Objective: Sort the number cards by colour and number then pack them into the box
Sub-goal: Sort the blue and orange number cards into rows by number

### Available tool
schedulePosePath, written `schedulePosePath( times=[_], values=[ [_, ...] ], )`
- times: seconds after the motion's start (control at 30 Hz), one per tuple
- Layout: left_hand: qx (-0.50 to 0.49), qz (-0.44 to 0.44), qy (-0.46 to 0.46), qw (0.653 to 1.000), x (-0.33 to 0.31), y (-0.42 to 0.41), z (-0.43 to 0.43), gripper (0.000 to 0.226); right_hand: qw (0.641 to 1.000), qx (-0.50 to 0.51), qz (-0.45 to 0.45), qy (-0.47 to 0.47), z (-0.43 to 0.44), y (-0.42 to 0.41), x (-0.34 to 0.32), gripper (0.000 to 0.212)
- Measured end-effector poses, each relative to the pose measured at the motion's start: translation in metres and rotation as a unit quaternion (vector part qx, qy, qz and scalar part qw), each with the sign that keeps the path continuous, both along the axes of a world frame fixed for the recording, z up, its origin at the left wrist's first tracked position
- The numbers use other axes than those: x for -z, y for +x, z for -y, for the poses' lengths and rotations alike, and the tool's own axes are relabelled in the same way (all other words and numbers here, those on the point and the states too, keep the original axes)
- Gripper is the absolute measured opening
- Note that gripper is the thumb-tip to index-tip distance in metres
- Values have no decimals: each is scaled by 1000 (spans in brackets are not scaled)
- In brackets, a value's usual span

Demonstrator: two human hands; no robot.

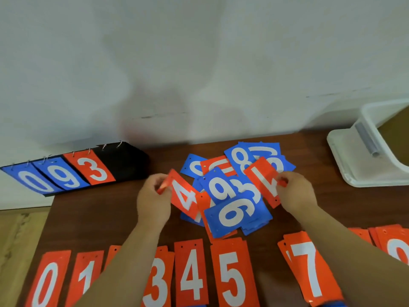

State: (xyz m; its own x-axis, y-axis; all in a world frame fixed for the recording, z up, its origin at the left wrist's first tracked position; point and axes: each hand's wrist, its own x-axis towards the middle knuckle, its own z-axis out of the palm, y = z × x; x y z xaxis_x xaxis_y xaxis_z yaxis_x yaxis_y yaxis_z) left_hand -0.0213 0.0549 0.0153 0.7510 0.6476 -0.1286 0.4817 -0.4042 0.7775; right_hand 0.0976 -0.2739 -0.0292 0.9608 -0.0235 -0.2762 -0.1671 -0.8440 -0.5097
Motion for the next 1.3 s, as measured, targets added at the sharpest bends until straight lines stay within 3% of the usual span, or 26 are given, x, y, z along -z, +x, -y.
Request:
schedulePosePath(
  times=[0.07, 0.17, 0.23, 0.33, 0.5, 0.73, 0.93, 1.0, 1.13, 1.2, 1.3],
  values=[
    [-74, 64, -55, 994, -25, -9, -13, 22, 994, 67, 22, 86, 1, -6, -17, 22],
    [-99, 102, -107, 984, -54, -28, -29, 18, 973, 115, 44, 197, -18, -21, -56, 21],
    [-90, 109, -122, 982, -73, -44, -38, 17, 956, 101, 37, 271, -40, -37, -88, 25],
    [-65, 111, -131, 983, -105, -69, -50, 17, 941, -6, 5, 338, -74, -68, -139, 29],
    [-35, 100, -187, 977, -141, -122, -55, 30, 917, -266, -102, 278, -140, -128, -213, 27],
    [-22, 90, -276, 957, -171, -198, -66, 29, 900, -376, -76, 204, -210, -201, -249, 21],
    [52, 109, -281, 952, -191, -239, -75, 22, 915, -330, -44, 229, -228, -249, -256, 24],
    [89, 113, -268, 953, -193, -248, -76, 36, 923, -288, -45, 252, -224, -257, -256, 25],
    [162, 58, -153, 973, -193, -262, -64, 83, 938, -216, -25, 271, -212, -265, -259, 25],
    [163, 65, -143, 974, -194, -269, -55, 89, 937, -192, -18, 290, -204, -268, -262, 25],
    [191, 64, -122, 972, -198, -275, -43, 80, 933, -168, -3, 319, -188, -272, -271, 24]
  ],
)
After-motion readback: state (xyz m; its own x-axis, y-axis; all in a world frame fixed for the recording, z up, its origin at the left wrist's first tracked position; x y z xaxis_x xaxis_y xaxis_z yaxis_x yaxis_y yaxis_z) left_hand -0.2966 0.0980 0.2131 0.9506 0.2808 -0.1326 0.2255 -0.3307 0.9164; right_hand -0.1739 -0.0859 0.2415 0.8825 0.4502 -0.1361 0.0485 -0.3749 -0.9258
